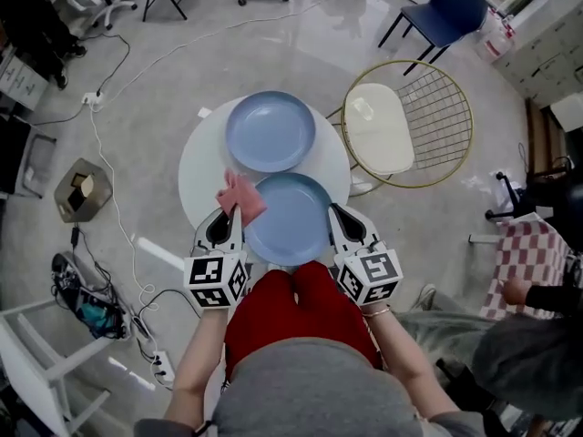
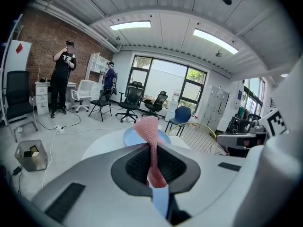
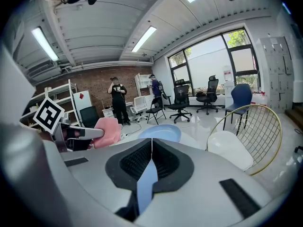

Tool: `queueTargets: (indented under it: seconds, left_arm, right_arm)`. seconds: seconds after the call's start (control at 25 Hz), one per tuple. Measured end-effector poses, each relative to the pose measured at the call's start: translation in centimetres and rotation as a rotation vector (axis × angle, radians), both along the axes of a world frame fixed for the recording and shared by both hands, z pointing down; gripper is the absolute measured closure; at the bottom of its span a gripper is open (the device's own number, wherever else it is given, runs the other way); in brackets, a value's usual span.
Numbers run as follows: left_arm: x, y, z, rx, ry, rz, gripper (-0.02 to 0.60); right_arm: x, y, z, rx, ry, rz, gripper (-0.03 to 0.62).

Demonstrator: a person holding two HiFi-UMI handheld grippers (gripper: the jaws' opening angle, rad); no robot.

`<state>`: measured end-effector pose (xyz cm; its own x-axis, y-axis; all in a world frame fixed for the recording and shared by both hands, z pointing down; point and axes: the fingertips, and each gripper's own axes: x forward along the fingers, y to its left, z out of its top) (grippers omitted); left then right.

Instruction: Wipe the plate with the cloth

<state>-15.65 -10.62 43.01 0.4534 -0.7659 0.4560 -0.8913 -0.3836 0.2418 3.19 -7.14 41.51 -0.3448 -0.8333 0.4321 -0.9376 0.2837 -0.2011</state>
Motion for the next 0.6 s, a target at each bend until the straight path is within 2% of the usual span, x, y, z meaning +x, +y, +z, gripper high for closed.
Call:
queueTargets:
  seconds: [0.32, 0.6]
  left_arm:
    - [1.4, -1.6, 1.7, -0.039, -0.030, 0.041, 0.552]
    - [5.7, -2.9, 3.8, -0.088, -0.053, 0.117, 0.552]
  right_arm:
    - [0.6, -0.8, 2.2, -0.047, 0.011, -0.003, 0.564]
    - [3.3, -0.8, 3.7, -0.097, 0.003, 0.028, 0.565]
